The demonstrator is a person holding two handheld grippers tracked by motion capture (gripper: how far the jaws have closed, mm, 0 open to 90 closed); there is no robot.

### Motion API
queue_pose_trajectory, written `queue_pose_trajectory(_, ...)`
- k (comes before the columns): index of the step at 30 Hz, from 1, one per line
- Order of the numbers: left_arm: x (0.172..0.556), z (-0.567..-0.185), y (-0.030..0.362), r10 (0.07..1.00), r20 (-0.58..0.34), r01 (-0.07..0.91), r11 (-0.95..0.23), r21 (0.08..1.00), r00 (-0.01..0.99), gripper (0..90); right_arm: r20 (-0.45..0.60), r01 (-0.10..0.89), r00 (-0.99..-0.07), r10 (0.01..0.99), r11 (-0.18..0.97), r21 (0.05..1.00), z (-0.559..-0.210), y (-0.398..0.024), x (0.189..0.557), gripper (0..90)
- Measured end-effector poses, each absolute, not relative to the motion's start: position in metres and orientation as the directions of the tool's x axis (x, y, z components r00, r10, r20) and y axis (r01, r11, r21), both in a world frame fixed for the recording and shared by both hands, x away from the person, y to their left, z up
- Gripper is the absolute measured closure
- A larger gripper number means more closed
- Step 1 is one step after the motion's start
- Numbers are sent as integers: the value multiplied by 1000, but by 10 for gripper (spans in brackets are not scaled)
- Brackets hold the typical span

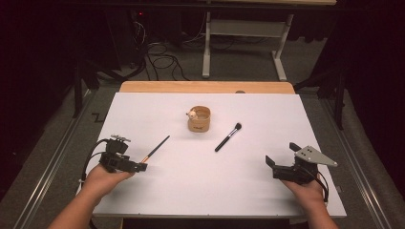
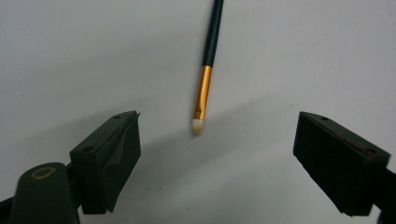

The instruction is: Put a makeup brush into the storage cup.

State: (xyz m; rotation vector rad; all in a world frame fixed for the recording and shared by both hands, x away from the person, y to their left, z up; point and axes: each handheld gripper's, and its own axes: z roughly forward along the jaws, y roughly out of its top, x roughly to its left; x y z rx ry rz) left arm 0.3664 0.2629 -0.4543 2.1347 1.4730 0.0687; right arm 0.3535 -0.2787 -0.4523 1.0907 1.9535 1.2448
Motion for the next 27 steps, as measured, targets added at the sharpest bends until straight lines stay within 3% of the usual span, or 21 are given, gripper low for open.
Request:
queue_pose_trajectory(9,372,-456,260,878,-250,865,-285,413,408,177,-39,328,-503,863,233,916,-452,-280,352,6)
queue_pose_trajectory(27,383,-453,253,881,-219,872,-324,368,420,319,-40,334,-508,861,239,912,-454,-280,353,7)
